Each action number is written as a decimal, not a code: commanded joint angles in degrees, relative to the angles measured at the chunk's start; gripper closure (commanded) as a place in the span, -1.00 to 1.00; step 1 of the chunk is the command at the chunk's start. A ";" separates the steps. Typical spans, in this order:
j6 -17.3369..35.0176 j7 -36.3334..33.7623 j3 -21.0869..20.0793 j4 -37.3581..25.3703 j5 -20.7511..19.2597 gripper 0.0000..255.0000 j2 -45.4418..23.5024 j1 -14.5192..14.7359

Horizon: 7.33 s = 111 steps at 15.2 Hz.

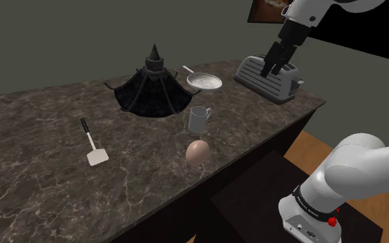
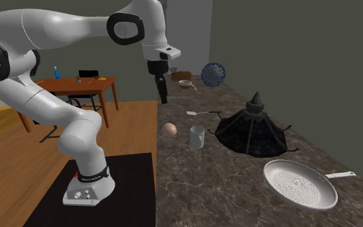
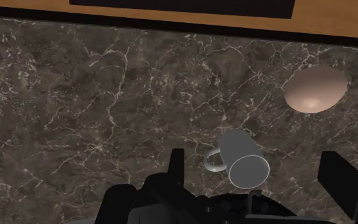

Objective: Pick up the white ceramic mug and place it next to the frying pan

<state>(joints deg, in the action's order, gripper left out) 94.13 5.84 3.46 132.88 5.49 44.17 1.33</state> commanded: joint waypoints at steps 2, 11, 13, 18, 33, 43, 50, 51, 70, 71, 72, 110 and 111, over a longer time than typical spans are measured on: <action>1.16 -0.34 -0.73 -0.07 0.08 -1.00 -1.77 0.33; 10.26 -3.75 -6.88 -3.51 -0.43 -1.00 -19.42 2.77; 11.87 -4.67 -8.12 -4.94 -0.93 -1.00 -23.66 3.20; 15.08 -7.25 -10.87 -9.54 -2.93 -1.00 -34.63 4.29; 22.56 -11.82 -13.44 -15.28 -7.93 -1.00 -53.18 6.61; 22.98 -11.85 -13.43 -15.00 -7.96 1.00 -53.32 6.61; 22.98 -11.85 -13.43 -15.00 -7.96 1.00 -53.32 6.61; 22.99 -11.85 -13.43 -14.99 -7.96 1.00 -53.32 6.61; 9.30 -10.91 -13.54 -23.27 -6.79 1.00 -47.81 6.43; 8.57 -10.87 -13.54 -23.83 -6.76 1.00 -47.64 6.43; 7.83 -10.84 -13.54 -24.41 -6.73 1.00 -47.47 6.43; -5.93 20.00 0.00 -56.62 -9.82 1.00 -64.23 -10.78; -6.57 21.13 0.37 -58.92 -9.75 1.00 -65.79 -11.54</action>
<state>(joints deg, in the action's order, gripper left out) 88.36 25.50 3.35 76.91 -4.30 -19.58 -9.28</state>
